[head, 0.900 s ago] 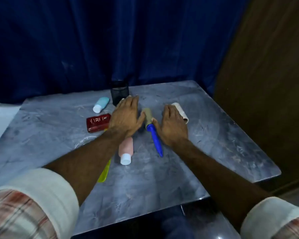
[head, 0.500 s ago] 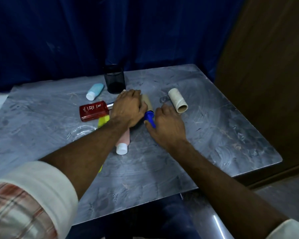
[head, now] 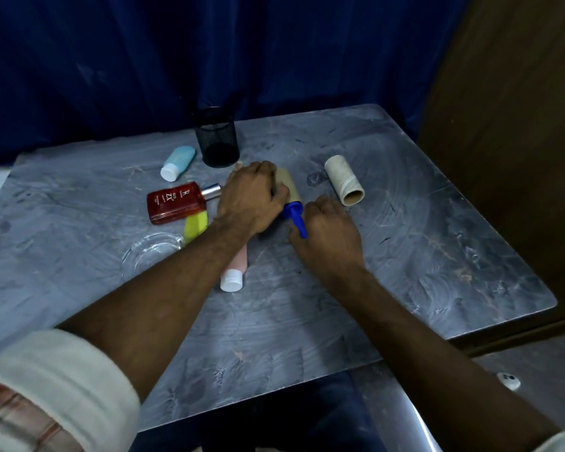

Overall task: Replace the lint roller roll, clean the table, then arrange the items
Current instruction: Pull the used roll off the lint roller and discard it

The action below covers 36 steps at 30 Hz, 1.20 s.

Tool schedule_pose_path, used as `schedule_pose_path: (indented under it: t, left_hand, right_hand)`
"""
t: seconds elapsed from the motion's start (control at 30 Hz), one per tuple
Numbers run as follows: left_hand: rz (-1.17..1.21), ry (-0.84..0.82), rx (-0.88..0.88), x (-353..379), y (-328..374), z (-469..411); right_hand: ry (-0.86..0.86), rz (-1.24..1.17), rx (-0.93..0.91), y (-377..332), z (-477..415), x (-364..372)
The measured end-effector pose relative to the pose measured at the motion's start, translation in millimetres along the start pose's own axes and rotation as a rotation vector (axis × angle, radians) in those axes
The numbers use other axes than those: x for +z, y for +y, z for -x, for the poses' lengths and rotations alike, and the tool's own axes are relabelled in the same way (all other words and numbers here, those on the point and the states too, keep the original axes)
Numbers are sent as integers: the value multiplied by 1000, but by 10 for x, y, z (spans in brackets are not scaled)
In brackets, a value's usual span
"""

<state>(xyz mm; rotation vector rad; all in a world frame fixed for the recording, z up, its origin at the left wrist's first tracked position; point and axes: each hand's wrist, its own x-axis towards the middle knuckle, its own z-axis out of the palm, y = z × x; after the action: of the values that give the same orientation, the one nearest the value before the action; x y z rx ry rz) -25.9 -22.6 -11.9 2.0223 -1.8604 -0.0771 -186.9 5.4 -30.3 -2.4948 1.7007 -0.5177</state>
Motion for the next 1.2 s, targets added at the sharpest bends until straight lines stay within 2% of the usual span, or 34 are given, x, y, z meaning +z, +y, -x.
schedule_pose_path:
  t: [0.17,0.23,0.4,0.5,0.57,0.7,0.8,0.9,1.03,1.1,1.2]
  left_hand:
    - [270,27,-110,-62,97,-17]
    - [430,103,-205,-159,95,14]
    - [1173,244,-444,-538,74,528]
    - [1411,247,-478,-685,-14,898]
    - [1524,235,-473,-767,-97,1099]
    - [1605,244,-418,-908,-256,1378]
    - [1656,314,-371,-993,-351,1554]
    - [1647,382,-310,-1035,-444,1714]
    - [1601,434,-237,-1053,-514,1871]
    - [1566,496,-240,-1061,-526,1928]
    - [1529,634,-340,-1109,-552,1982]
  right_hand:
    - [109,-63,-9,108,81,-129]
    - [188,-154,-46,139,137,-248]
    - [239,-220,-230,172,260,-631]
    - [255,-262,-361,61,284,-809]
    - [186,-362,-406,-24,304,-908]
    - [31,-595,-429,-139,329,-1038]
    - [-67,-1017,-300,-216,316,-1023]
    - [-82,-1407,-197,-355,329,-937]
    - [-163,-1916,63,-628,421,-752]
    - [-161,-2020,122,-751,446,-661]
    - [-131,-2010,74,-888,421,-604]
